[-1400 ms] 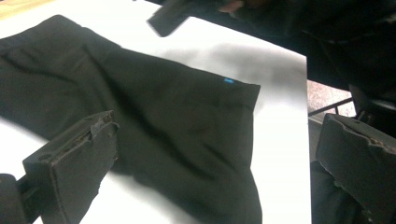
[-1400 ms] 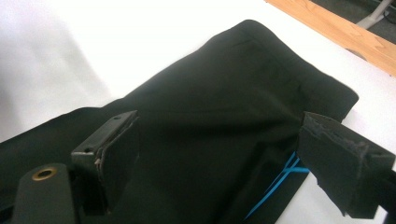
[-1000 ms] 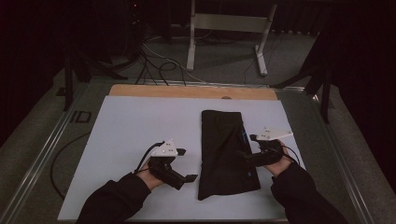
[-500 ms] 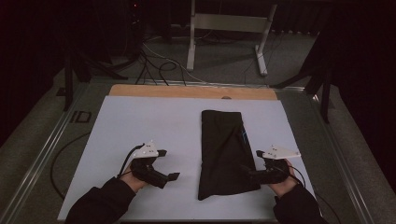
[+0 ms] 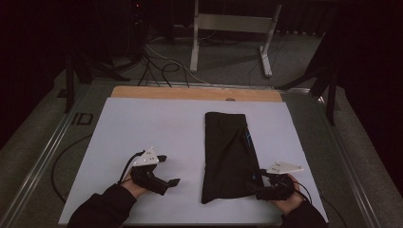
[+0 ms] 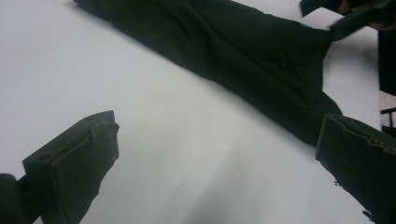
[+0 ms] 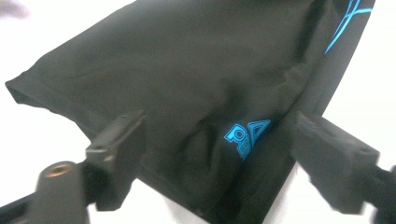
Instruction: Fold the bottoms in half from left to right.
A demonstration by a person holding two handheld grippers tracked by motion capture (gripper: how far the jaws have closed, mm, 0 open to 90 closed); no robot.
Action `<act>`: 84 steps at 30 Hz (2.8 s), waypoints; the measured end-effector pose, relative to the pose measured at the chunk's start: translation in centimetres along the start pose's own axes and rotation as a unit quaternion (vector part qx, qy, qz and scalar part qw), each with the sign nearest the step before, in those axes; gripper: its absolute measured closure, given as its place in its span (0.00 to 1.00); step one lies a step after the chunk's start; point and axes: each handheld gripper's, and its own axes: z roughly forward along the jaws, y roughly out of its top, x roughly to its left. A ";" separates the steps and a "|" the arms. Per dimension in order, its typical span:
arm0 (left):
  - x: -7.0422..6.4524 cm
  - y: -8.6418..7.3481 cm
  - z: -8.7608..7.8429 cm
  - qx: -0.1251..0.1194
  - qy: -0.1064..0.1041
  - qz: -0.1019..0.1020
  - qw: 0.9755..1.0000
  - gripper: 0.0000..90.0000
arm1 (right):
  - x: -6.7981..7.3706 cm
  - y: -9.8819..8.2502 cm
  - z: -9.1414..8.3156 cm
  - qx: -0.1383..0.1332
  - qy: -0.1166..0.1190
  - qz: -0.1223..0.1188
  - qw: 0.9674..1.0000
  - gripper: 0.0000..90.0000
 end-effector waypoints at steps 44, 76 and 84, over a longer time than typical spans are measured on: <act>-0.6 -0.2 0.1 -0.005 -0.023 -0.006 1.000 0.00 | -1.4 -1.0 -2.0 0.068 -0.069 0.071 0.993 0.99; -0.7 -0.2 0.3 -0.007 -0.031 -0.001 0.999 0.00 | -0.9 -0.2 -2.5 -0.051 -0.079 0.007 0.996 0.14; -0.7 -0.3 0.3 -0.004 -0.033 0.000 0.999 0.00 | -0.7 -0.4 -2.6 -0.079 -0.077 0.017 0.994 0.11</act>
